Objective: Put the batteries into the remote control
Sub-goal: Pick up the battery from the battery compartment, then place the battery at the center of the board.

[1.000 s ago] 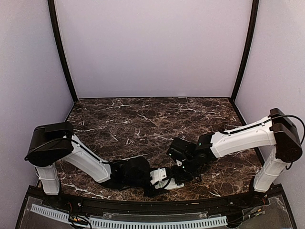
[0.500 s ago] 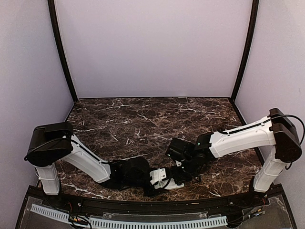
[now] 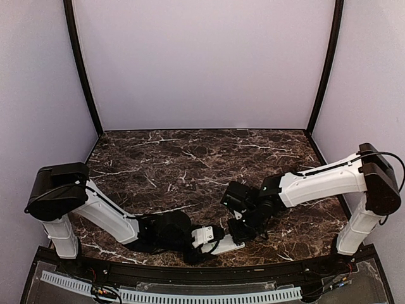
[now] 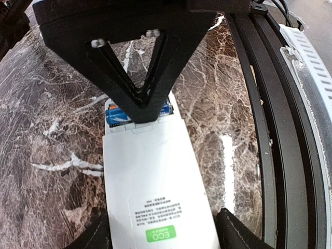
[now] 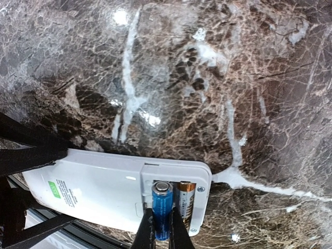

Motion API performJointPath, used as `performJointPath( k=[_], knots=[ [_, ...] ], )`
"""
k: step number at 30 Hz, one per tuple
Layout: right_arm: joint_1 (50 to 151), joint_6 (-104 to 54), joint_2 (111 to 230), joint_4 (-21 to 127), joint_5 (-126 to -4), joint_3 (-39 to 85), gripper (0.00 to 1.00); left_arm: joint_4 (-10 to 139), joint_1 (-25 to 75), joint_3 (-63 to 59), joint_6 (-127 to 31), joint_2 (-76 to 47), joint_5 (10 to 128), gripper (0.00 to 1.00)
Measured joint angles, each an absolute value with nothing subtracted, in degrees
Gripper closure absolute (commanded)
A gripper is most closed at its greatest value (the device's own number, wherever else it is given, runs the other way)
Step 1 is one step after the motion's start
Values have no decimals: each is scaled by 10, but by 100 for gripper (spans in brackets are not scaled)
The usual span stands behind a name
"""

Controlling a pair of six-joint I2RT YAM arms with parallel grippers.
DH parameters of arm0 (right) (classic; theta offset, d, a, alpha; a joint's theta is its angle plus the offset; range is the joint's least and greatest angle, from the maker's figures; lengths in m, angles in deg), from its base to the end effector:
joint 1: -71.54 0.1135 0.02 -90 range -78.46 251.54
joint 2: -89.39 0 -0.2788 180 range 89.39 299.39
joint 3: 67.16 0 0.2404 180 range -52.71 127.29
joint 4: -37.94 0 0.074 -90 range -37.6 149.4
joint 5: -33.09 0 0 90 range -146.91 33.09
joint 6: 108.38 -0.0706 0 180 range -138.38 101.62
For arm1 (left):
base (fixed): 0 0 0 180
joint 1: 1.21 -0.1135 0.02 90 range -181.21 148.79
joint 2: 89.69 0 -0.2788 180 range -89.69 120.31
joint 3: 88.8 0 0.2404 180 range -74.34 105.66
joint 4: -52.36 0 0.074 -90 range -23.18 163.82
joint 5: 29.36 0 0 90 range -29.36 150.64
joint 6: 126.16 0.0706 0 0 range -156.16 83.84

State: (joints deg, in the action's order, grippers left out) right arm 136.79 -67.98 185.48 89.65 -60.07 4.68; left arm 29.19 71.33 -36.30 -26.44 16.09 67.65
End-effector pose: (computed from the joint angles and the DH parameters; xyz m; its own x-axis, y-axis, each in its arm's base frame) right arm 0.1237 0.2775 0.1518 -0.9580 -0.2619 -0.1165 -0.2820 0.9340 0.2194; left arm 0.1011 -0.3500 0.1168 0.0168 0.5050 -0.8630 0.9898 0.1135 0.0857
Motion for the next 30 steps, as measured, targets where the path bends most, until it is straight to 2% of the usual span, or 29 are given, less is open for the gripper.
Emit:
performJointPath(
  k=[11, 19, 25, 30],
  knots=[
    [1345, -668, 1803, 918, -620, 45, 100, 294, 714, -371, -279, 155, 676, 34],
    [1285, -672, 1757, 996, -665, 20, 100, 312, 714, -387, -296, 134, 675, 34],
    [1266, -675, 1771, 1036, -672, -10, 100, 316, 715, -387, -304, 133, 674, 36],
    [1260, -672, 1838, 1044, -655, -1, 99, 318, 715, -388, -308, 132, 670, 37]
  ],
)
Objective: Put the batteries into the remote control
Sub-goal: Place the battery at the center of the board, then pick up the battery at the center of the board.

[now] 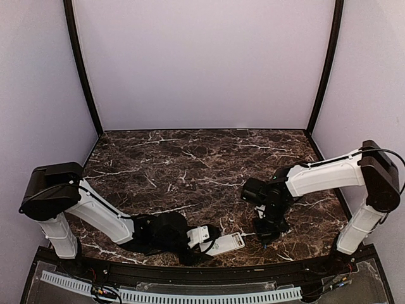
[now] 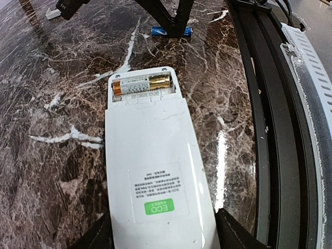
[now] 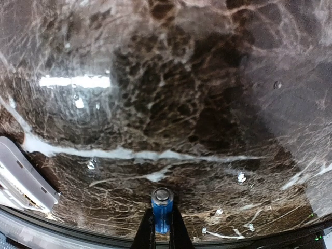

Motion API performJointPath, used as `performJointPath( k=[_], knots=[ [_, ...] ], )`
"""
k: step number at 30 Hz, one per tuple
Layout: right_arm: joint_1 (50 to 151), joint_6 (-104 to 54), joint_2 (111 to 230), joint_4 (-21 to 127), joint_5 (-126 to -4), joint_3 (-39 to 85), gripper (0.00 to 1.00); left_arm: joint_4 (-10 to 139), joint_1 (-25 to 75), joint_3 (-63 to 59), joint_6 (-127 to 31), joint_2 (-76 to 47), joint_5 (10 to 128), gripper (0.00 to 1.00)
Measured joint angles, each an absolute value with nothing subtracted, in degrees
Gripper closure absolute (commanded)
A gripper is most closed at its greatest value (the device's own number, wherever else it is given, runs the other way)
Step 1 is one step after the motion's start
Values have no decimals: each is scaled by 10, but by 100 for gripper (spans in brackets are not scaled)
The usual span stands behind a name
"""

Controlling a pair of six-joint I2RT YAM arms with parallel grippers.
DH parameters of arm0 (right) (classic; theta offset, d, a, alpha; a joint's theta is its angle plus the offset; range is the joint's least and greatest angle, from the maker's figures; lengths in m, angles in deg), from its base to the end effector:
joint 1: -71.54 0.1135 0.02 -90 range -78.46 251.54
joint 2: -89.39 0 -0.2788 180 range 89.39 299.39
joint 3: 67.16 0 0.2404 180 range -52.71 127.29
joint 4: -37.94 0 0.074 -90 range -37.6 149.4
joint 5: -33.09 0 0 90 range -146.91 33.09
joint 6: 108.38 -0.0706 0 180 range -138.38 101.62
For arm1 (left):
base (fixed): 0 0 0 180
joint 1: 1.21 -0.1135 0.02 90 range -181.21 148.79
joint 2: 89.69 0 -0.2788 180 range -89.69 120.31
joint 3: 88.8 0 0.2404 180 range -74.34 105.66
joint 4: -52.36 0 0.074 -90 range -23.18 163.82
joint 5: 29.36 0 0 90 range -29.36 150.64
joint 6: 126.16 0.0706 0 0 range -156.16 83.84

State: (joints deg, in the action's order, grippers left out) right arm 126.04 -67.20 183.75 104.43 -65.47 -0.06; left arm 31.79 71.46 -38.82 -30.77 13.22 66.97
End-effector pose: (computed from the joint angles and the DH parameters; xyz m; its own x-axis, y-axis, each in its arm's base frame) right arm 0.1340 0.2060 0.1379 -0.9832 -0.0967 0.1549 -0.0902 0.9947 0.0486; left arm 0.0965 -0.3355 0.1163 -0.0670 0.5281 -0.8465 0.9872 0.1582 0.0206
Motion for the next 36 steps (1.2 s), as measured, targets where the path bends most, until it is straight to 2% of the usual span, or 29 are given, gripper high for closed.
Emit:
performJointPath(
  k=[6, 10, 20, 25, 26, 32, 36],
  knots=[
    [1261, -676, 1849, 1051, -647, 9, 79, 324, 715, -388, -309, 129, 665, 37],
    [1273, -689, 1848, 1048, -637, 9, 76, 328, 715, -388, -308, 127, 662, 37],
    [1328, -728, 1839, 1042, -613, 1, 83, 329, 715, -388, -308, 126, 662, 37],
    [1338, -739, 1838, 1039, -613, -2, 96, 330, 715, -388, -308, 126, 662, 39],
    [1338, -741, 1837, 1040, -612, -2, 100, 330, 715, -388, -309, 126, 662, 41],
    [1338, -745, 1833, 1040, -611, -3, 100, 335, 715, -386, -315, 126, 661, 46],
    [1338, -738, 1828, 1043, -613, -3, 100, 337, 715, -385, -319, 126, 662, 57]
  ],
)
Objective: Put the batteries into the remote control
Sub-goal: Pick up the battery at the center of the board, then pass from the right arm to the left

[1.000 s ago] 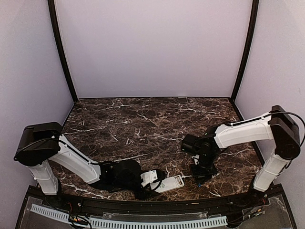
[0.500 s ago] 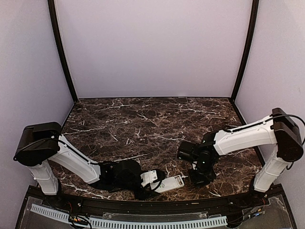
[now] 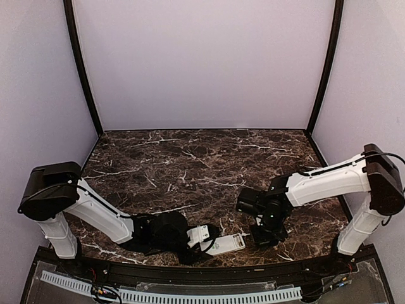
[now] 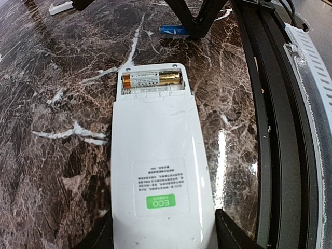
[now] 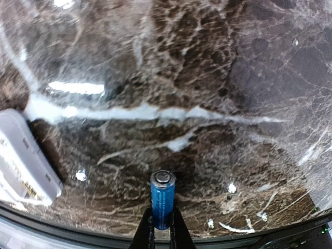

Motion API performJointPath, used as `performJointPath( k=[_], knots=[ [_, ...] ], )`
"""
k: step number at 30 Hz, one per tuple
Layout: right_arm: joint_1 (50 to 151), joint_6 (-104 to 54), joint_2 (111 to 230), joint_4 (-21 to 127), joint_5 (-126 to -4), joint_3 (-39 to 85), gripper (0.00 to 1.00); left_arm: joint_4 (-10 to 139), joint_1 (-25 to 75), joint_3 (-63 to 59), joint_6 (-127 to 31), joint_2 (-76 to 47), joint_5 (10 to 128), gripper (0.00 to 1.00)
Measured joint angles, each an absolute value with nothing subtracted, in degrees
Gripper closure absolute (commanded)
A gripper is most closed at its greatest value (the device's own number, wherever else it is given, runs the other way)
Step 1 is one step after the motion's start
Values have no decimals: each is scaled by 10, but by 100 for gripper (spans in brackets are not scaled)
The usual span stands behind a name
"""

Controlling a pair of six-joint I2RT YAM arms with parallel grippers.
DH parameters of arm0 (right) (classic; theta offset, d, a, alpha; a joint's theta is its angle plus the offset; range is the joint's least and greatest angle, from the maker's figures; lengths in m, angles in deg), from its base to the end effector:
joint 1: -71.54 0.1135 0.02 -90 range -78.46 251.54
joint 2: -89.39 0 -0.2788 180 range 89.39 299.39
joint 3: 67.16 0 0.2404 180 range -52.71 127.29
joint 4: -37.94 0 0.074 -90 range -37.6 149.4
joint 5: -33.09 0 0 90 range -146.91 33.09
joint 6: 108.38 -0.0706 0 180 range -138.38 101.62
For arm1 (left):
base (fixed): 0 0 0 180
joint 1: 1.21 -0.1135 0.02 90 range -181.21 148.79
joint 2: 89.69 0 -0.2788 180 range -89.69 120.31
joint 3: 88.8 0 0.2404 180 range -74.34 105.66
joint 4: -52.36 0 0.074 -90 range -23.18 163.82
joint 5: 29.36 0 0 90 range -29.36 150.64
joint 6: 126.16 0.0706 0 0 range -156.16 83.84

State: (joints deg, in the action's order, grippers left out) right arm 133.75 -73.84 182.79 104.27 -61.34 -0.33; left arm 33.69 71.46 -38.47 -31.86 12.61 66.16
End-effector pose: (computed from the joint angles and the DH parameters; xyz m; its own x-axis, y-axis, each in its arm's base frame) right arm 0.1090 0.2186 0.1401 -0.9891 -0.1152 0.0922 -0.1155 0.9933 0.0021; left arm 0.0972 -0.3343 0.1173 -0.0900 0.5391 -0.8374 0.9836 0.1798 0.0100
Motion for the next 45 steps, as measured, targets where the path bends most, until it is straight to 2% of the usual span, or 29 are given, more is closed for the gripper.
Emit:
performJointPath(
  k=[3, 12, 22, 41, 43, 45],
  knots=[
    [1331, -715, 1813, 1055, -632, 3, 100, 337, 715, -385, -320, 126, 662, 66],
    [1325, -642, 1813, 1081, -720, 80, 100, 338, 715, -384, -323, 126, 662, 82],
    [1313, -569, 1928, 1112, -788, 163, 100, 338, 715, -384, -323, 126, 663, 83],
    [1291, -520, 1997, 1144, -829, 191, 100, 344, 715, -381, -322, 126, 665, 83],
    [1290, -518, 2004, 1149, -829, 199, 100, 345, 715, -381, -322, 126, 665, 80],
    [1289, -516, 2010, 1156, -828, 208, 100, 345, 715, -381, -322, 125, 665, 72]
  ],
)
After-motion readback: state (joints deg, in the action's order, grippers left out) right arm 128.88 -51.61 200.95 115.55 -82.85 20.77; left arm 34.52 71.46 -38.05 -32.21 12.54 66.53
